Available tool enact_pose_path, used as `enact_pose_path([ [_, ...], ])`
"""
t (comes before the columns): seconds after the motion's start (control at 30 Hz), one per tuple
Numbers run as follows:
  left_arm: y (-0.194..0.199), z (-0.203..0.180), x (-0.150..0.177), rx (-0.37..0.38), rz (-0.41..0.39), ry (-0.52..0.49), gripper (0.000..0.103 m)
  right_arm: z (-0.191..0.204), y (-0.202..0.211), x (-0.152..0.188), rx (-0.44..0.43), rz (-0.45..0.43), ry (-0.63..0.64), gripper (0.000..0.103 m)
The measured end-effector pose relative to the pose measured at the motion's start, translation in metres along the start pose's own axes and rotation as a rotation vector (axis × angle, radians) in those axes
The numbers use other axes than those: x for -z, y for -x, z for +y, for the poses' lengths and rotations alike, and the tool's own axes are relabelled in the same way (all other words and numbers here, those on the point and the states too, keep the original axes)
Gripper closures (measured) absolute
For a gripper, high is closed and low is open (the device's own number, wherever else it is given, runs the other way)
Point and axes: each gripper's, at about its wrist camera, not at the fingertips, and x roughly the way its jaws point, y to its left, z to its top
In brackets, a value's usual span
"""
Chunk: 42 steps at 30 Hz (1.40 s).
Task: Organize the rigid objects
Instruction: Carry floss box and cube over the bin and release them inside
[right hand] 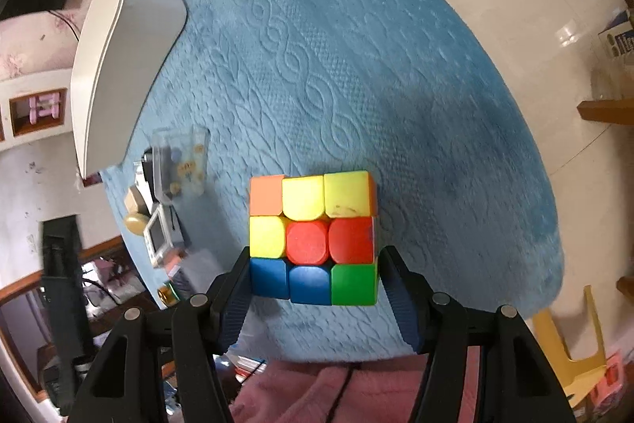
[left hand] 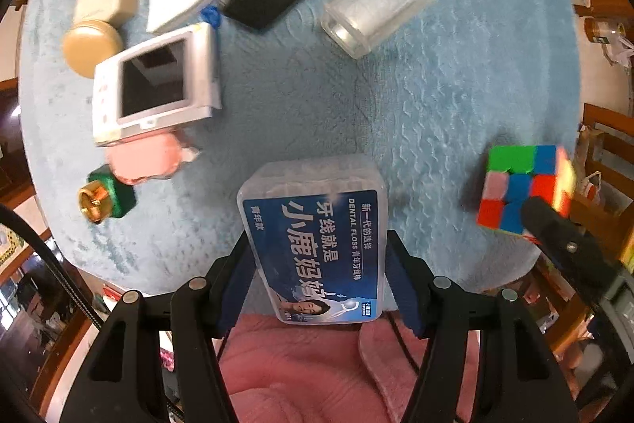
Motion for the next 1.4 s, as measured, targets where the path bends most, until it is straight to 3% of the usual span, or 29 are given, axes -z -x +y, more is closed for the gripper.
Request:
enact_pose_path([
  [0.2, 0.042, 0.018, 0.009, -0.02, -0.096, -0.014, 0.037, 0.021, -0.002, 0.009, -0.002, 0.024, 0.053, 0.042],
  [0.5, 0.108, 0.053, 0.02, -0.065, -0.251, -0.011, 0.037, 0.074, 0.01, 0.013, 0.004, -0.01, 0.217, 0.042],
  [0.7, 0.154, 0.057, 0.003, -0.102, -0.372, -0.009, 0.037, 0.115, 0.022, 0.013, -0.009, -0.042, 0.323, 0.042],
  [1.0, 0.201, 0.068, -0.026, -0.132, -0.511, -0.047, 0.037, 0.181, 0.053, -0.008, -0.081, -0.169, 0.454, 0.044],
  [1.13, 0.214, 0.072, -0.038, -0.157, -0.583, -0.055, 0.037, 0.206, 0.064, -0.018, -0.094, -0.264, 0.495, 0.044],
  [1.4, 0.23, 0.078, -0.059, -0.124, -0.733, -0.066, 0.037, 0.233, 0.074, -0.032, -0.106, -0.441, 0.567, 0.044],
])
